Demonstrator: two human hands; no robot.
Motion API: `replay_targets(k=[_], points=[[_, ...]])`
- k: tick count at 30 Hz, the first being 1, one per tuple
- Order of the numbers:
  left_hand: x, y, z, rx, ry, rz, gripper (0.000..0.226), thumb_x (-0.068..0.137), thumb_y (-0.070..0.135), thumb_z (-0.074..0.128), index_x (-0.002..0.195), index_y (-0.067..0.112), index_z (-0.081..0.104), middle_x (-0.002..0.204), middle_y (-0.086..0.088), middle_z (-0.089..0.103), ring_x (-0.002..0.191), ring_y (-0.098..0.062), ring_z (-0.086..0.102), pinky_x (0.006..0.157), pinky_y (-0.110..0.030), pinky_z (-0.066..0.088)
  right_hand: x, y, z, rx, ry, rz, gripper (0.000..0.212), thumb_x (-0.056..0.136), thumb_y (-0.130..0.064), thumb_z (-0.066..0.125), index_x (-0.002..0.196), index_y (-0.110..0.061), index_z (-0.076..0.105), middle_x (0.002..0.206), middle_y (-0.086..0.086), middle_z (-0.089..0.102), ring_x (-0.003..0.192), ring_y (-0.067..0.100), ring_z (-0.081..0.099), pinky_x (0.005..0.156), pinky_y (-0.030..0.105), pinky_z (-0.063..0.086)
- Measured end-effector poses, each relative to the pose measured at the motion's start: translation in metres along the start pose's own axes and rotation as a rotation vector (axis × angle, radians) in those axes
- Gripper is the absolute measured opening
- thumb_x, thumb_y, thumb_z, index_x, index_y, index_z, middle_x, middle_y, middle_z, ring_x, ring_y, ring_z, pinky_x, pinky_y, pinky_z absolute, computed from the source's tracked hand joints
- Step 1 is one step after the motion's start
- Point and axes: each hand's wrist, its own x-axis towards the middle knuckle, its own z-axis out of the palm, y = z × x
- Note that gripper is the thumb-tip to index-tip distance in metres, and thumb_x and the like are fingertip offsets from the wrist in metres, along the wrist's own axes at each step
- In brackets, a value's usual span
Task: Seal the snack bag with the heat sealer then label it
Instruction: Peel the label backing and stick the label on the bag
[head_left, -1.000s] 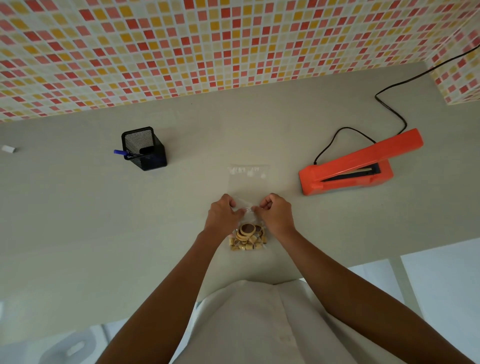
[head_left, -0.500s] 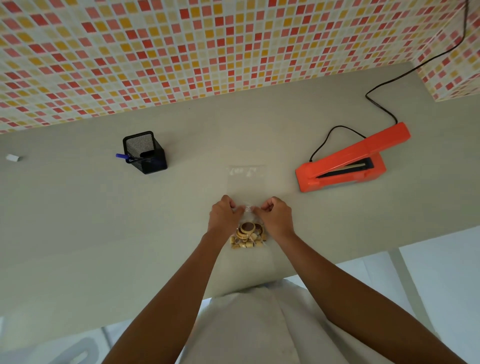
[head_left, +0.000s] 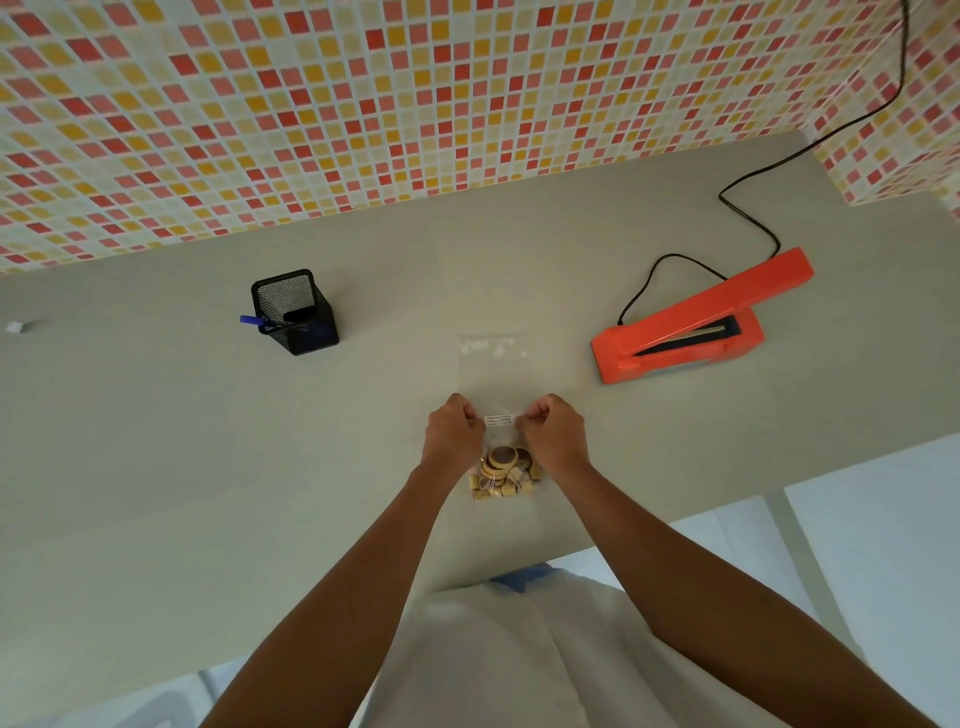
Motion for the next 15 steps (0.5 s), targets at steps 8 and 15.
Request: replay_targets(k=[8,15], points=[[-0.007,-0.013,-0.015,-0.184,-0.070,-0.034,0.003,0.090,0.011,0.058,0.092,0.009,0.057,0.084,-0.018,0.069,0.051,-0.012,0.068,0.053,-0.046,0.061,-0.006,-0.002,0.010,-0.060,0.010,-0.006,0.031,0.079,-0.037,0.080,0.088,-0.015,0.061,0.082,-0.001,0.066,0.076,0.018,0.063,0.071,0.033,0.052],[-0.004,-0.006,-0.016,-0.022,-0.014,-0.060,0.028,0.083,0.033,0.074,0.086,0.014,0.054,0.080,-0.008,0.066,0.058,-0.020,0.070,0.055,-0.036,0.060,-0.006,-0.014,0.011,-0.133,-0.010,0.015,0.023,0.082,-0.032,0.076,0.090,-0.016,0.062,0.086,-0.001,0.068,0.080,0.020,0.063,0.073,0.031,0.052]])
